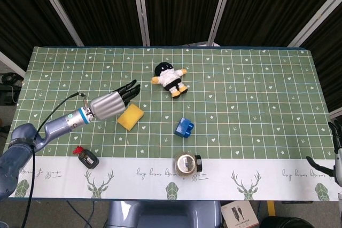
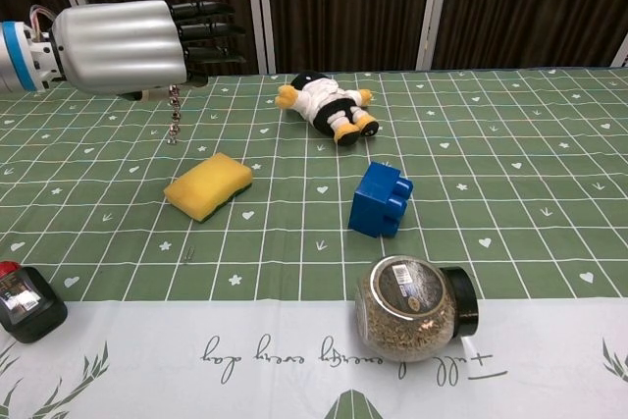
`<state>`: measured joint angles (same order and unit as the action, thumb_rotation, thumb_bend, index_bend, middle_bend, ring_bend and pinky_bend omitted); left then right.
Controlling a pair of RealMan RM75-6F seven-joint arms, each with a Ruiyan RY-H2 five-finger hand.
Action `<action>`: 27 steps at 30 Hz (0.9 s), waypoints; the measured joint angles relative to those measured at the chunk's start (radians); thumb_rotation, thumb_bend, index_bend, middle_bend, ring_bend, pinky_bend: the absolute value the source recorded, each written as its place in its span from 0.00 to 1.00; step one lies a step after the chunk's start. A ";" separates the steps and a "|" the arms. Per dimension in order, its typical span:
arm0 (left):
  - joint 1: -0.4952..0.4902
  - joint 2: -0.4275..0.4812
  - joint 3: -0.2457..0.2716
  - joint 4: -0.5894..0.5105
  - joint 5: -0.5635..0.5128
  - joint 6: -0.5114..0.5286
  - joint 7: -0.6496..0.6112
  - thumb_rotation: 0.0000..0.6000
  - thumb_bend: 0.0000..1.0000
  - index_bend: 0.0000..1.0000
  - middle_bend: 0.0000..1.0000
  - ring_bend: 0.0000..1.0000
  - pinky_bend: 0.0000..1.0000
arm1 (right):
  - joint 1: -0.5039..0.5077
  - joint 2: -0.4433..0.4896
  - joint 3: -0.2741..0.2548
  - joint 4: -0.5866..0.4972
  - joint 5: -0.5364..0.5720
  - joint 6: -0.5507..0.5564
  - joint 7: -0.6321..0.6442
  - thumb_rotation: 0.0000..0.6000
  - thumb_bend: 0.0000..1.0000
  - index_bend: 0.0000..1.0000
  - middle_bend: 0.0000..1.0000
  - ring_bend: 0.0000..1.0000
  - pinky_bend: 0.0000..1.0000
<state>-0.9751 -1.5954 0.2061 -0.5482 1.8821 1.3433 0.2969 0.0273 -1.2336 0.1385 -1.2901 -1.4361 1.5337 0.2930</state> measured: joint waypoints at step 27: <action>-0.050 0.135 0.041 -0.417 0.184 -0.101 0.312 1.00 0.44 0.61 0.12 0.00 0.00 | -0.002 -0.001 0.001 0.005 -0.002 0.007 0.001 1.00 0.10 0.09 0.00 0.00 0.08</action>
<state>-1.0250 -1.4600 0.2468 -0.9656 2.0657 1.2423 0.6089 0.0255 -1.2343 0.1396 -1.2846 -1.4380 1.5410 0.2942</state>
